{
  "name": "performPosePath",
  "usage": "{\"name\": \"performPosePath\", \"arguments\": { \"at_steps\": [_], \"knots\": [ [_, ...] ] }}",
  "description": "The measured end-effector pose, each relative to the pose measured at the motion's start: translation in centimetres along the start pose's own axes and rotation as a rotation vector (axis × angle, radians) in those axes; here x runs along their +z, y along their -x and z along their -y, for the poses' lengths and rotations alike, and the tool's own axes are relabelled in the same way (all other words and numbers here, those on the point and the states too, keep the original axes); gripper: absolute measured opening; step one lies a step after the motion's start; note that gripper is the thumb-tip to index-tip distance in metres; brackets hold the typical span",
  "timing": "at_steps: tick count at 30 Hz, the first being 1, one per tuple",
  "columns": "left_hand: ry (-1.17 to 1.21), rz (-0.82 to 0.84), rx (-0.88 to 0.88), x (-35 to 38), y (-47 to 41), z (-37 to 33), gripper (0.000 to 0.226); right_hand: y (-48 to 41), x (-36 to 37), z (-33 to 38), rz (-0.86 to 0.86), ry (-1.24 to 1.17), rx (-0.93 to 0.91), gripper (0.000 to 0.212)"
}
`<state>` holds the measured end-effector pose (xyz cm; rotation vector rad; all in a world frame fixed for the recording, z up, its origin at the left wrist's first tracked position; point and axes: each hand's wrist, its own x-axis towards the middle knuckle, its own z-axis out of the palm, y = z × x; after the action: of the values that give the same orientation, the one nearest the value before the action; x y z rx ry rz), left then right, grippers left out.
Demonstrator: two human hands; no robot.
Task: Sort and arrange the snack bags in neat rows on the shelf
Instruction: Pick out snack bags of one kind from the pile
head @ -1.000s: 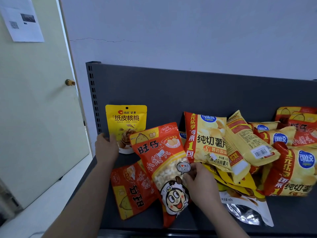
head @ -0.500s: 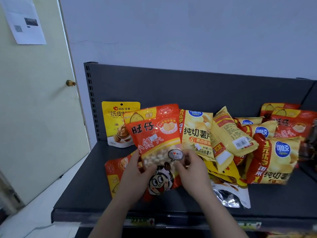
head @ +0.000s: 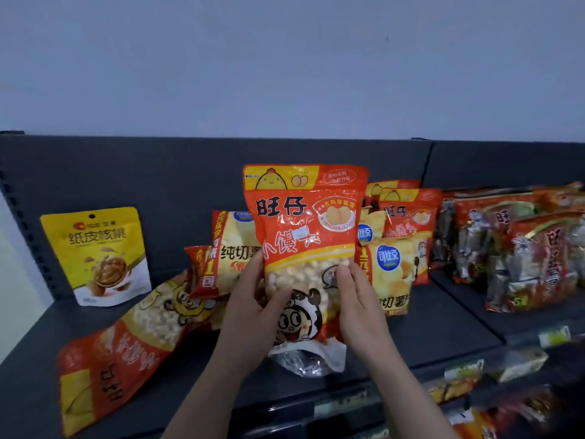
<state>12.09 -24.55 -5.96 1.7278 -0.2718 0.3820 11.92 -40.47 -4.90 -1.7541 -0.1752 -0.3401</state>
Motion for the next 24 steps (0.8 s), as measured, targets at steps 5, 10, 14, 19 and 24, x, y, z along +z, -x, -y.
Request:
{"name": "performPosePath", "arguments": {
  "at_steps": [5, 10, 14, 19, 24],
  "knots": [
    [0.072, 0.022, 0.026, 8.9, -1.9, -1.4, 0.057, -2.0, -8.4, -2.1, -0.109, 0.005, -0.066, 0.036],
    [0.118, 0.021, 0.036, 18.7, -4.0, -3.1, 0.046, -5.3, -17.3, -3.8, -0.193, -0.037, -0.106, 0.034],
    [0.148, 0.022, 0.007, 25.8, -5.2, -2.9, 0.039, -7.6, -23.7, -6.3, -0.211, -0.195, -0.033, 0.016],
    [0.050, -0.009, -0.110, 33.0, -5.6, 0.8, 0.054, -10.1, -28.8, -12.1, -0.120, -0.045, 0.057, 0.017],
    [-0.084, -0.086, -0.161, 36.4, -6.8, 2.8, 0.046, -12.9, -30.0, -16.0, -0.037, 0.073, 0.074, 0.014]
  ]
}}
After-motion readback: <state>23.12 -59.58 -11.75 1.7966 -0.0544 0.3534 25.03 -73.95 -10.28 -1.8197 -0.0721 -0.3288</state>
